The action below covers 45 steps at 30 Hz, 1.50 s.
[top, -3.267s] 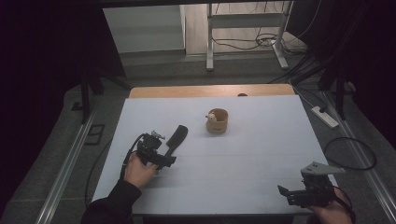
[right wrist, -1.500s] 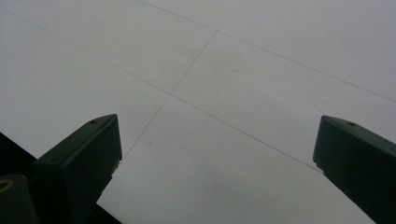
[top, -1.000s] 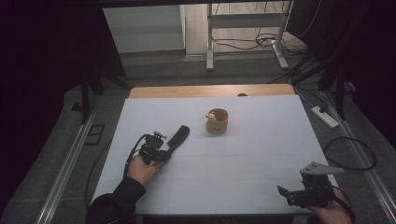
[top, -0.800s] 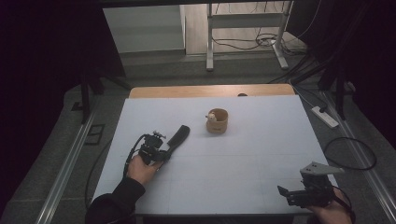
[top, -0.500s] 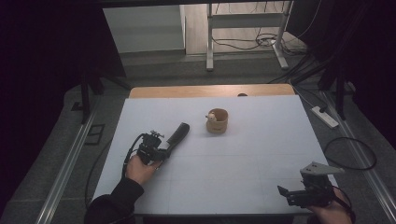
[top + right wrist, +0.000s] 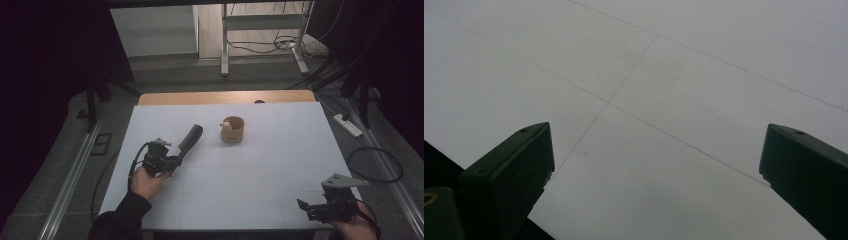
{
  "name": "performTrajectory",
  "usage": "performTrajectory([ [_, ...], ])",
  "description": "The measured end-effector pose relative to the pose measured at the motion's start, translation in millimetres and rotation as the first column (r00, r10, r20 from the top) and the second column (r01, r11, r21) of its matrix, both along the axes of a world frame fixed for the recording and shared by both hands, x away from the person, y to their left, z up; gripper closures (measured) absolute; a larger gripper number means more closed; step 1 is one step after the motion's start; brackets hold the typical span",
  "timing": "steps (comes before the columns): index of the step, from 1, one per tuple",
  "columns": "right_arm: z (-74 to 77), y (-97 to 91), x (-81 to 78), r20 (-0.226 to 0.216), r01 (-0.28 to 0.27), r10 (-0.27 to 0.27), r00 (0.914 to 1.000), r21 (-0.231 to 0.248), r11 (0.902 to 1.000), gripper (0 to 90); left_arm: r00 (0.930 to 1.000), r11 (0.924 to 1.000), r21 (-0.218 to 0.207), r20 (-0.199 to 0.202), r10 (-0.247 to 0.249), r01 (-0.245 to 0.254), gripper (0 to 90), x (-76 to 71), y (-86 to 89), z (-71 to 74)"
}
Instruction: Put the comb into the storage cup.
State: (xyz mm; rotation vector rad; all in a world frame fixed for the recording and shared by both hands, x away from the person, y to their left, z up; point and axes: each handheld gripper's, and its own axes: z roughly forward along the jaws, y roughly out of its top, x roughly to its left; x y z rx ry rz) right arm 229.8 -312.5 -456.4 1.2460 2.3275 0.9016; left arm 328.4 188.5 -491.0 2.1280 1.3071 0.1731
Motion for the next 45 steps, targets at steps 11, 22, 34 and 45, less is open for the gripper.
performTrajectory([
  [11, 0.0, 0.2, -0.2, 0.001, -0.002, 0.002, 1.0000, 0.000, 1.0000, 1.1, 0.9987, 0.9997, -0.015, 0.047, -0.019, 0.020, 72.0, -7.1, -0.5, 6.5],
  [22, 0.3, 0.3, -0.7, 0.007, -0.007, 0.007, 1.0000, 0.001, 1.0000, 1.1, 0.9935, 0.9980, -0.033, 0.102, -0.051, 0.055, 72.0, -18.4, -2.7, 16.8],
  [34, 0.9, 0.3, -1.5, 0.014, -0.016, 0.016, 0.9998, 0.004, 0.9999, 0.9, 0.9832, 0.9964, -0.033, 0.168, -0.071, 0.078, 71.9, -32.7, -6.8, 26.9],
  [45, 1.8, 0.9, -2.9, 0.024, -0.034, 0.033, 0.9992, 0.009, 0.9994, 0.5, 0.9780, 0.9951, -0.058, 0.197, -0.067, 0.080, 71.9, -46.8, -6.4, 31.5],
])
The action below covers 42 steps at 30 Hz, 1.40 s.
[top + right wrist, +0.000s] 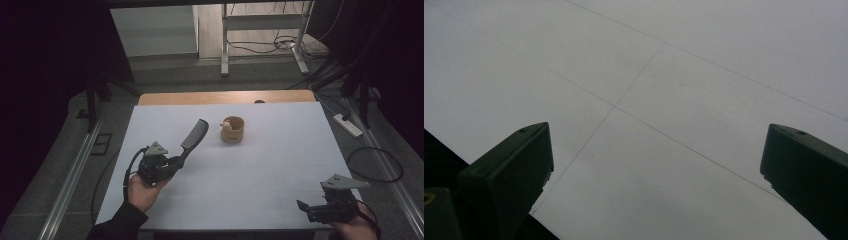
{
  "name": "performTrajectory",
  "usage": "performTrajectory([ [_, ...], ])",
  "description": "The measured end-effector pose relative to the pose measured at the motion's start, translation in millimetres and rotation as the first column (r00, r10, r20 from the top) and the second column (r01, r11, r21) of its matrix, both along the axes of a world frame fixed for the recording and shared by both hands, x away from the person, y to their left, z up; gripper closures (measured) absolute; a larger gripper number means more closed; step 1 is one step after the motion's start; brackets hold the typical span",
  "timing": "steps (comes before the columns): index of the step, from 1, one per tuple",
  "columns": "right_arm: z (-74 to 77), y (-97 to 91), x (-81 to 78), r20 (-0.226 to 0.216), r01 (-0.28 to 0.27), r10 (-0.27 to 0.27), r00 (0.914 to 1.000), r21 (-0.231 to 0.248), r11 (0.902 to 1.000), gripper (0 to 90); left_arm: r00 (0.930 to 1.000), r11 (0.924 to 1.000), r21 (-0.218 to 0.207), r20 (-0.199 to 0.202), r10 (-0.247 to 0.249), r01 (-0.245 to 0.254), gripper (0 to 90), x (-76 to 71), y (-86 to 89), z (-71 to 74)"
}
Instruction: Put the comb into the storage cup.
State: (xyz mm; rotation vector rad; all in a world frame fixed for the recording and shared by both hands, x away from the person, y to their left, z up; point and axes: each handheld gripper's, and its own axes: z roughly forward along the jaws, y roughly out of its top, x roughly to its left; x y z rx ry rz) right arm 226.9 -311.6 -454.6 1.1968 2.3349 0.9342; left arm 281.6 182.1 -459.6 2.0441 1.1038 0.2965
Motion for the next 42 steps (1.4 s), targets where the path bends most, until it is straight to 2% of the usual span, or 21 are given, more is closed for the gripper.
performTrajectory([
  [9, 1.2, 0.5, -1.2, 0.023, -0.017, 0.016, 0.9996, 0.007, 0.9998, 0.1, 0.9996, 0.9999, -0.015, 0.028, -0.006, 0.007, 71.9, -14.0, -1.9, 3.7],
  [15, 3.1, 0.3, -1.4, 0.054, -0.037, 0.035, 0.9979, 0.039, 0.9985, 0.0, 0.9988, 0.9993, -0.038, 0.049, -0.002, 0.004, 72.0, -22.7, -1.6, 6.3],
  [28, 6.7, -0.3, -0.7, 0.080, -0.071, 0.062, 0.9948, 0.106, 0.9918, 0.0, 0.9958, 0.9951, -0.089, 0.085, -0.036, 0.044, 71.9, -42.9, -2.3, 11.2],
  [32, 8.3, 0.3, -0.6, 0.086, -0.086, 0.078, 0.9933, 0.106, 0.9906, 0.0, 0.9948, 0.9947, -0.087, 0.091, -0.046, 0.054, 71.9, -49.9, -4.5, 12.4],
  [37, 10.9, 4.4, -0.9, 0.115, -0.109, 0.098, 0.9885, 0.096, 0.9894, 0.0, 0.9931, 0.9945, -0.081, 0.101, -0.059, 0.067, 71.9, -57.6, -8.8, 13.1],
  [42, 14.5, 4.9, 1.0, 0.124, -0.121, 0.107, 0.9865, 0.113, 0.9861, 0.0, 0.9919, 0.9939, -0.076, 0.105, -0.072, 0.080, 71.9, -57.8, -12.0, 12.6],
])
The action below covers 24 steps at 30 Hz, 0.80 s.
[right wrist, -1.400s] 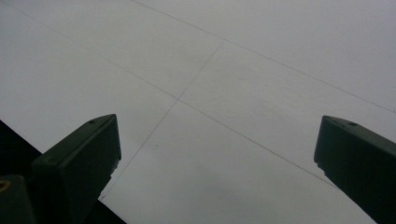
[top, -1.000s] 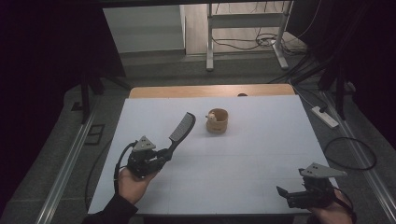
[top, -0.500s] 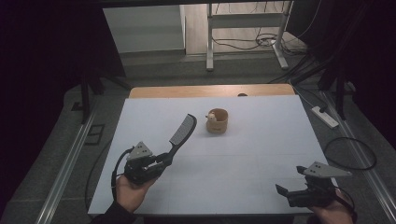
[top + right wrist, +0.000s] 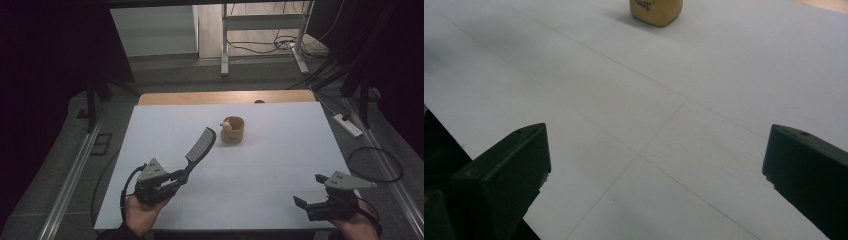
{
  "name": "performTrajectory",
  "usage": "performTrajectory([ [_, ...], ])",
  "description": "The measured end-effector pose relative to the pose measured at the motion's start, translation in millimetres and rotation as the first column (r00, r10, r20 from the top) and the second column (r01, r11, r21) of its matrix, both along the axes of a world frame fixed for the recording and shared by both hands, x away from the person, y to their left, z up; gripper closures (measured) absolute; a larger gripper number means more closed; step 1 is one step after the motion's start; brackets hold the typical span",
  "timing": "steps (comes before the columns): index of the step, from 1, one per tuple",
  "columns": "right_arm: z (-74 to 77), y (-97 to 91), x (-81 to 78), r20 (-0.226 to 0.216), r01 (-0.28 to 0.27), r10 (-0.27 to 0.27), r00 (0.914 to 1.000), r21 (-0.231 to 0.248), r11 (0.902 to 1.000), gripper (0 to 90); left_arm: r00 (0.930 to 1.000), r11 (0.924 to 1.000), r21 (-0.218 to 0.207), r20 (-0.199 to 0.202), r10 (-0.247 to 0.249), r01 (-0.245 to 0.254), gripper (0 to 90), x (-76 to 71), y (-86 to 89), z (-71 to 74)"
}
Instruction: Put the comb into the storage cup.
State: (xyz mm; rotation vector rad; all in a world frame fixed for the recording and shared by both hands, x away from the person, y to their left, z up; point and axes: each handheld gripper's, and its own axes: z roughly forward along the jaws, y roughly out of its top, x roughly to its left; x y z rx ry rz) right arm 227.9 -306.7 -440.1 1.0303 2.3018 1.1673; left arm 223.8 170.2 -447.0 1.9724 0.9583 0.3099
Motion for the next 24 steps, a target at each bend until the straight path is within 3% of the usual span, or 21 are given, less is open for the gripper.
performTrajectory([
  [11, 15.3, 7.0, 11.7, -0.015, -0.042, 0.043, 0.9990, 0.055, 0.9976, 0.0, 0.9992, 0.9989, 0.023, 0.007, -0.040, 0.040, 71.9, 4.6, -11.6, -1.6],
  [18, 17.2, 14.6, 20.1, -0.020, -0.078, 0.080, 0.9966, 0.074, 0.9942, 0.0, 0.9984, 0.9979, 0.032, 0.007, -0.056, 0.056, 71.9, 7.4, -17.1, -3.3],
  [24, 17.9, 23.9, 29.7, -0.057, -0.115, 0.122, 0.9908, 0.118, 0.9863, 0.0, 0.9977, 0.9972, 0.033, 0.001, -0.068, 0.068, 71.9, 10.8, -21.9, -4.0],
])
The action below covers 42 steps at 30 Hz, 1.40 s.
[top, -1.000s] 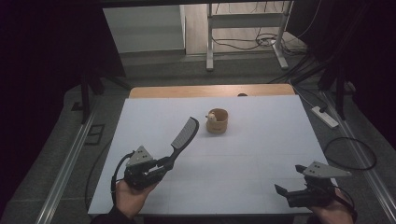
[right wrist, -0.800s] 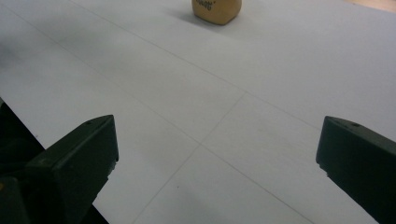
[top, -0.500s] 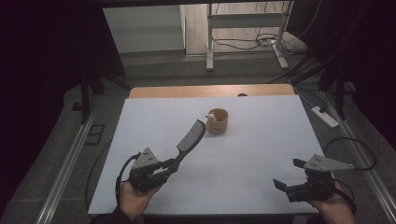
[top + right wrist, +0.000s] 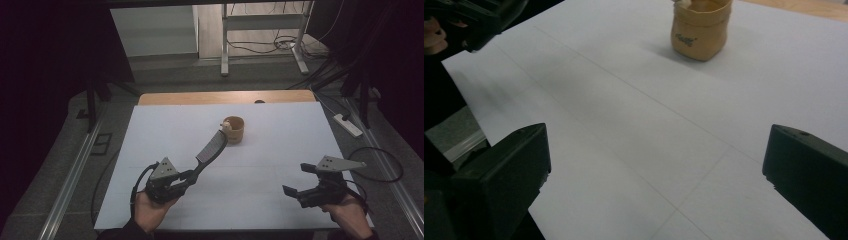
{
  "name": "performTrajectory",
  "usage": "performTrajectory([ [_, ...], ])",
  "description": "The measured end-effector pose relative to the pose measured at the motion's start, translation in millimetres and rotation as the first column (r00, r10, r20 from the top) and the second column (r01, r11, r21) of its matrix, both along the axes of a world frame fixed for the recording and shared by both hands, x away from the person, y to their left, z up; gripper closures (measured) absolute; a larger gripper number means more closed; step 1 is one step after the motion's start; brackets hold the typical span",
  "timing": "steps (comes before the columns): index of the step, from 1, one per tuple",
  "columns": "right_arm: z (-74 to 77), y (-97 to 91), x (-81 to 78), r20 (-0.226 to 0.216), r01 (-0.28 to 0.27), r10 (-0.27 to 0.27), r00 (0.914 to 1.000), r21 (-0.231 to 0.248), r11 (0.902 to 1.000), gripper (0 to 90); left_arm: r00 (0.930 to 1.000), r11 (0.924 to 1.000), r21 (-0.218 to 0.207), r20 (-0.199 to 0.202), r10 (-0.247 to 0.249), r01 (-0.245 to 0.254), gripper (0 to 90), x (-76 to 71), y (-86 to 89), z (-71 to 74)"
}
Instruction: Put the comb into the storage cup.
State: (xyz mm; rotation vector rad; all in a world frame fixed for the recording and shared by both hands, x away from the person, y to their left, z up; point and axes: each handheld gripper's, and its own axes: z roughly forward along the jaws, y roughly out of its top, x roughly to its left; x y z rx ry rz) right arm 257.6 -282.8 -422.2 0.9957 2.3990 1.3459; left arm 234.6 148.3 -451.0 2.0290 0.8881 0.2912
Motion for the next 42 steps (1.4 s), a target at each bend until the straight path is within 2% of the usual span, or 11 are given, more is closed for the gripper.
performTrajectory([
  [5, -3.0, 8.2, 4.4, -0.025, -0.011, 0.011, 0.9996, 0.026, 0.9996, 0.0, 1.0000, 0.9999, 0.007, 0.002, -0.010, 0.010, 71.9, 2.5, -3.8, -0.4],
  [17, -1.7, 28.1, 19.1, -0.053, -0.045, 0.047, 0.9975, 0.038, 0.9983, 0.0, 0.9996, 0.9996, 0.004, 0.005, -0.028, 0.028, 72.0, 6.7, -15.4, -1.0],
  [25, -2.0, 35.8, 26.7, -0.073, -0.050, 0.054, 0.9959, 0.046, 0.9977, 0.0, 0.9991, 0.9992, 0.015, 0.017, -0.038, 0.038, 72.0, 8.9, -21.0, -1.3],
  [29, -1.7, 39.5, 30.1, -0.094, -0.051, 0.058, 0.9939, 0.080, 0.9955, 0.0, 0.9989, 0.9990, 0.016, 0.018, -0.043, 0.043, 72.0, 9.8, -23.3, -2.0],
  [42, 1.8, 50.9, 40.2, -0.111, -0.059, 0.070, 0.9914, 0.099, 0.9933, 0.0, 0.9982, 0.9985, 0.010, 0.027, -0.053, 0.053, 72.0, 13.8, -31.0, -3.2],
])
